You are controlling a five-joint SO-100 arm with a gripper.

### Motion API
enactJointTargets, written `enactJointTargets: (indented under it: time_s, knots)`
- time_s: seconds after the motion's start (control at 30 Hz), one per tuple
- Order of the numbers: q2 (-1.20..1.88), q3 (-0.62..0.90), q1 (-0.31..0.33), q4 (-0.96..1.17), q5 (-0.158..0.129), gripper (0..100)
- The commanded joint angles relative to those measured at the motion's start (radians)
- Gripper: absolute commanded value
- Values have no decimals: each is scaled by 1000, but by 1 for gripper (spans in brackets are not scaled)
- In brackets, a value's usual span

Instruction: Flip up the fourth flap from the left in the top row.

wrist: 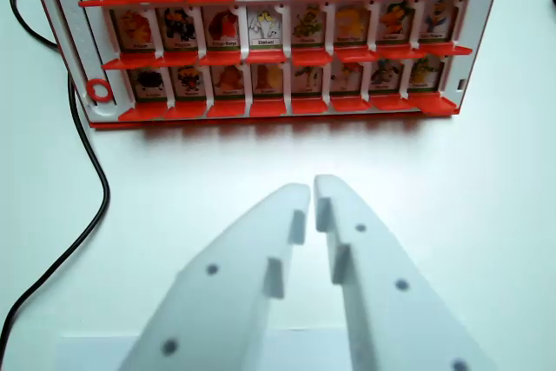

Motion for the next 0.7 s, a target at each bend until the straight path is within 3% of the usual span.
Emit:
enactJointTargets:
  time_s: [0.0,0.17,0.43,0.67]
  knots:
    - [278,92,2,12,-3,0]
    - [486,209,2,21,2,0]
    - [719,296,-40,164,-5,0]
    - [808,337,-37,213,-11,0]
